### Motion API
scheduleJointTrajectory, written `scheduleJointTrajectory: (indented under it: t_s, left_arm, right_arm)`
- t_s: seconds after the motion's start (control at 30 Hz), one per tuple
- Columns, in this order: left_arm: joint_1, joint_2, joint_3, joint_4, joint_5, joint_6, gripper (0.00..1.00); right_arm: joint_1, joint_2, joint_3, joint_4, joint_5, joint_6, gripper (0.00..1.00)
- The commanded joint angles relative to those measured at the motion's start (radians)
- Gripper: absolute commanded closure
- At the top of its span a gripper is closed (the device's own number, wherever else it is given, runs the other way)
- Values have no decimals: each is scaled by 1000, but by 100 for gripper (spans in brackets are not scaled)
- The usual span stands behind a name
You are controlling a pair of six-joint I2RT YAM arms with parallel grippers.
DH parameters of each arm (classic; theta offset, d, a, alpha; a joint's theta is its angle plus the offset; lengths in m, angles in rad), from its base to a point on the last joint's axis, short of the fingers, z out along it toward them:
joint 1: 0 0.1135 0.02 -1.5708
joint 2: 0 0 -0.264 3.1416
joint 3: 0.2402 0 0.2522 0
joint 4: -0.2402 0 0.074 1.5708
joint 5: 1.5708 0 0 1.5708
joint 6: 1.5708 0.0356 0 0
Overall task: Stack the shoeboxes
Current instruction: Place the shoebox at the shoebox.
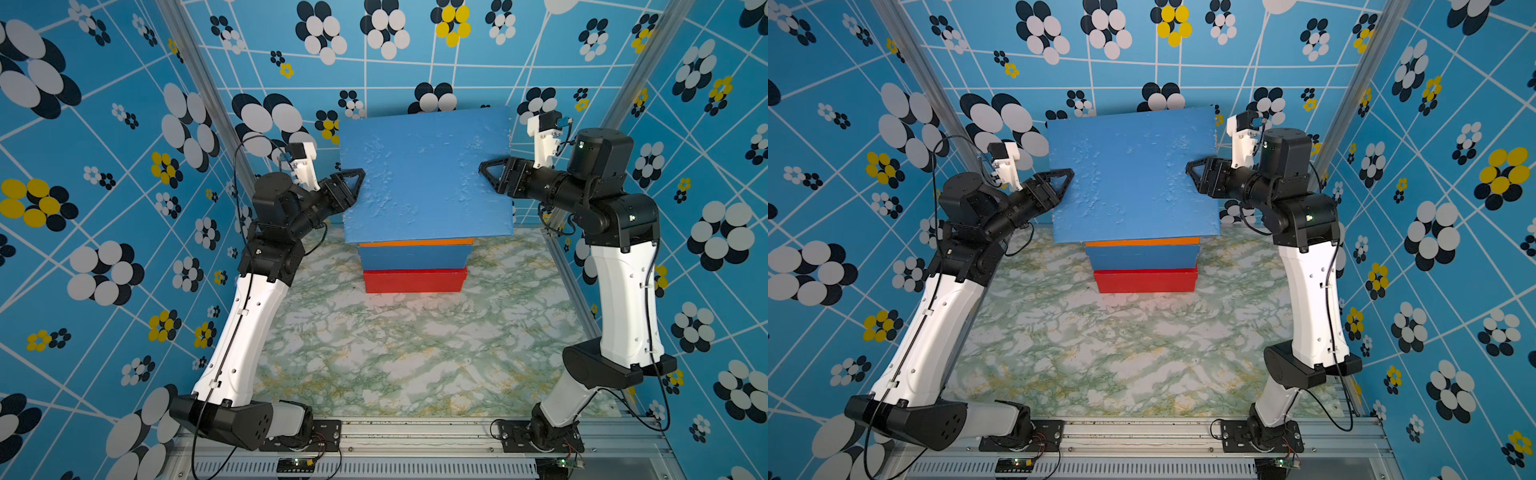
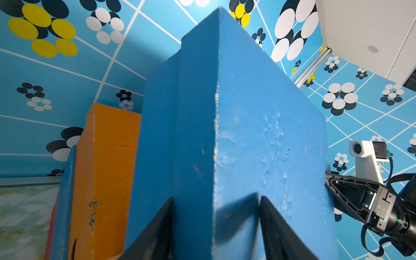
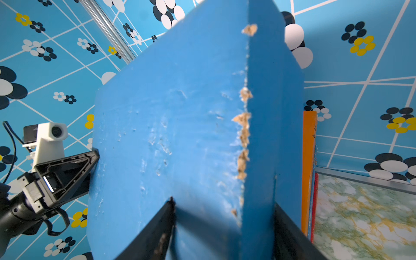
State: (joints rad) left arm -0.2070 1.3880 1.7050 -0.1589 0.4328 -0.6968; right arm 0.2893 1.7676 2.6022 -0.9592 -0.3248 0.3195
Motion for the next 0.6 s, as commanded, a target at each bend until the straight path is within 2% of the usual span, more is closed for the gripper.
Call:
scheduleJointTrajectory:
  t_s: [0.0,0.57]
  left_arm:
    - [-23,50,61,37,139,8,42]
    - [12,248,293,20,153,-9,42]
  right_arm:
    - [23,60,81,37,-196,48,32]
    - [-95,252,257,171,-346,264,34]
